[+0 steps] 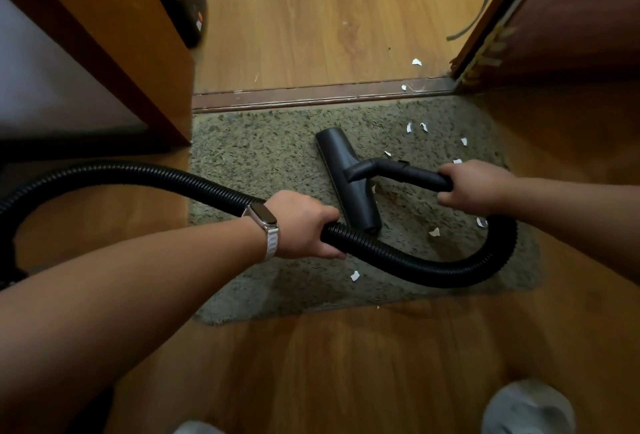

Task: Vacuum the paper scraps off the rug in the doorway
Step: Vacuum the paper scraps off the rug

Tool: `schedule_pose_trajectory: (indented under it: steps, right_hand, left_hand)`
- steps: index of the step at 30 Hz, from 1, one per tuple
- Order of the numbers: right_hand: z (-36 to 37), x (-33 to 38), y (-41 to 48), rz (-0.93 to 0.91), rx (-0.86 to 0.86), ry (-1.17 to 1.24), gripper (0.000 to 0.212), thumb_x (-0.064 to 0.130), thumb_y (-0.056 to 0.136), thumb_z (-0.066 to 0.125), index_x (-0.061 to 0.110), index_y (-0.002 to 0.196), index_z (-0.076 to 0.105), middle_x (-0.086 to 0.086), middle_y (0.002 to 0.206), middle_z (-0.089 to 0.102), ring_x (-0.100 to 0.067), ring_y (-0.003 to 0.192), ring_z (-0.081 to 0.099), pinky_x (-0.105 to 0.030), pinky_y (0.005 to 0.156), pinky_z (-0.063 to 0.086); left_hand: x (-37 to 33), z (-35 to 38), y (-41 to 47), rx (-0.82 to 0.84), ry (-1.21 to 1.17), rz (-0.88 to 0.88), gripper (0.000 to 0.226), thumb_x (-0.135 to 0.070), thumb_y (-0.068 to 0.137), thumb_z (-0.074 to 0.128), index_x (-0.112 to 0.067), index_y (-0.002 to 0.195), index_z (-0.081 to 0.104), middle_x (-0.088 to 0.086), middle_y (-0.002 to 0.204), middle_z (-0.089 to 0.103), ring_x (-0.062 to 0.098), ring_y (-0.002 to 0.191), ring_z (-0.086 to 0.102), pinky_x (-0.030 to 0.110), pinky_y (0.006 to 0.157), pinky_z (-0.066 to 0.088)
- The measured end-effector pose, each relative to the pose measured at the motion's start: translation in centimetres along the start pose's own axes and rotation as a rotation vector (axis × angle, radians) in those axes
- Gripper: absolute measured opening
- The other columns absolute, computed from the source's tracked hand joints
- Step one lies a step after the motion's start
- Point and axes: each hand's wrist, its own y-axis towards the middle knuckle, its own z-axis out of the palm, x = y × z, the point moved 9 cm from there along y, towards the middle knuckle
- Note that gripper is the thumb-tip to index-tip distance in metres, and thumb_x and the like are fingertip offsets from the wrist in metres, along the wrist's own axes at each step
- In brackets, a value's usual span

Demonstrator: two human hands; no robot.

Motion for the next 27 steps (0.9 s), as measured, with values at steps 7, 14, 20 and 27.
schedule_pose_trajectory:
  steps: [7, 14, 20, 27]
  right_hand:
    - [0.4, 0.4, 0.9, -0.114, -0.015, -0.051, 0.017, 0.040, 0.088, 0.060, 0.027, 0.093, 0.050, 0.005, 0.074, 0.055, -0.018, 0.067, 0.055, -0.029, 0.054, 0.037]
    - [1.8, 1.8, 0.5, -0.326, -0.001, -0.132, 0.017, 0.041, 0.088, 0.058, 0.028, 0.093, 0.049, 0.008, 0.072, 0.051, -0.023, 0.072, 0.055, -0.030, 0.060, 0.041]
    - [1.9, 2.2, -1.2, -0.433, -0.007, -0.169, 0.016, 0.041, 0.085, 0.059, 0.030, 0.091, 0.050, 0.008, 0.071, 0.053, -0.021, 0.070, 0.057, -0.034, 0.064, 0.053]
    - [1.7, 0.7, -2.9, -0.476, 0.005, -0.267, 0.018, 0.040, 0.086, 0.058, 0.029, 0.100, 0.054, 0.009, 0.070, 0.051, -0.016, 0.063, 0.052, -0.030, 0.055, 0.043]
  left_hand:
    - [-2.2, 2.1, -0.9, 0.016, -0.027, -0.084, 0.057, -0.081, 0.077, 0.038, -0.027, 0.090, 0.052, -0.005, 0.084, 0.065, 0.020, 0.075, 0.064, 0.029, 0.058, 0.047]
    - [-5.5, 3.2, -2.1, 0.007, -0.033, -0.165, 0.059, -0.081, 0.075, 0.041, -0.026, 0.091, 0.056, -0.004, 0.082, 0.066, 0.022, 0.076, 0.066, 0.030, 0.059, 0.047]
    - [-7.1, 2.1, -2.1, 0.047, -0.036, -0.179, 0.051, -0.074, 0.080, 0.051, -0.026, 0.093, 0.058, -0.006, 0.087, 0.066, 0.020, 0.079, 0.066, 0.030, 0.062, 0.048]
    - [-9.5, 2.6, -0.5, 0.030, -0.054, -0.135, 0.049, -0.071, 0.080, 0.054, -0.024, 0.095, 0.060, -0.004, 0.087, 0.068, 0.020, 0.080, 0.066, 0.029, 0.060, 0.043]
